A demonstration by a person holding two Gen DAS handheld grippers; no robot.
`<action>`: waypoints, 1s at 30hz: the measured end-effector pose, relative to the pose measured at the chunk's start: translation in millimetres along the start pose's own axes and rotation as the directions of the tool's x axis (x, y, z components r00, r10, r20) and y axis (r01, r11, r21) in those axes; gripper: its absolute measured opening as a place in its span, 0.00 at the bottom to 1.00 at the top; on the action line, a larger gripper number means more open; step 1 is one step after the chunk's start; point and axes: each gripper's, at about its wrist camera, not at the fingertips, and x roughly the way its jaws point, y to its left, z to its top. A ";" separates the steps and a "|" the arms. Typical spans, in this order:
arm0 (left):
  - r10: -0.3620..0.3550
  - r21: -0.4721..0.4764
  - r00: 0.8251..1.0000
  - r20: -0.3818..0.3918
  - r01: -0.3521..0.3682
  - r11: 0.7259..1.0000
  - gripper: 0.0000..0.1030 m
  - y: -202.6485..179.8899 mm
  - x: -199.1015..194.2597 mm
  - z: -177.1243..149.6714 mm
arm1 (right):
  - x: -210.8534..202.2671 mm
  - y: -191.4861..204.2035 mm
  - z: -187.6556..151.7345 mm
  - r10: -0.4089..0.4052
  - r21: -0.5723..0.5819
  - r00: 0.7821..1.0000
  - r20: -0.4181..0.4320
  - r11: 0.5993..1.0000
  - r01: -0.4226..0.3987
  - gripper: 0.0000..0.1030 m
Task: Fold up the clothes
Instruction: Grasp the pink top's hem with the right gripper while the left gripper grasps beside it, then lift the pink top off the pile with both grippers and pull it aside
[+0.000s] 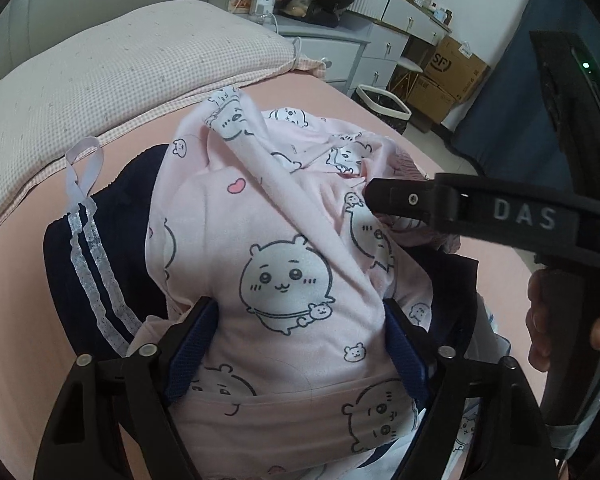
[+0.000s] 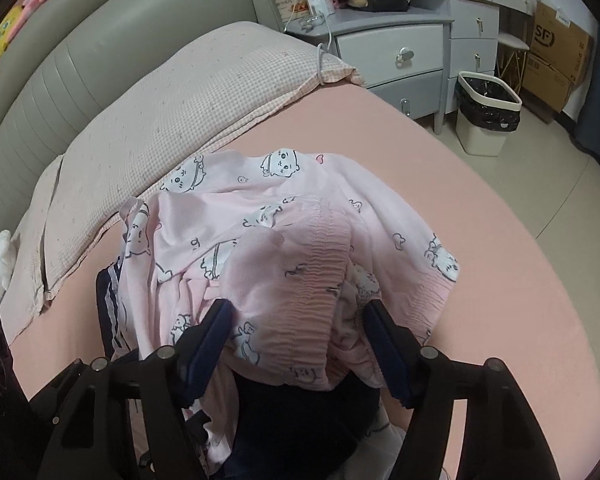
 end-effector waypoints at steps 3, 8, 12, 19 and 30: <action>0.010 0.028 1.000 0.029 -0.011 1.000 0.60 -3.1 -5.6 -1.7 | 0.0 -2.9 0.4 0.039 0.033 0.999 -0.002 0.999 -0.039 0.30; 0.007 0.021 0.997 0.082 -0.008 1.000 0.23 -6.8 -16.2 -0.6 | -4.9 -5.2 0.3 0.092 0.089 0.995 0.024 0.992 -0.094 0.18; -0.015 -0.018 0.995 0.098 0.017 1.000 0.18 -0.5 -14.8 1.3 | -11.2 3.4 0.5 0.076 0.077 0.996 0.040 0.994 -0.079 0.17; -0.069 -0.069 0.986 0.150 0.080 0.994 0.15 9.3 -35.8 3.8 | -32.6 20.7 8.2 0.080 0.023 0.995 0.066 0.996 -0.082 0.16; -0.033 -0.108 0.972 0.234 0.059 0.992 0.14 12.4 -126.7 11.4 | -96.4 77.2 5.7 0.174 -0.081 0.983 0.054 0.982 -0.170 0.16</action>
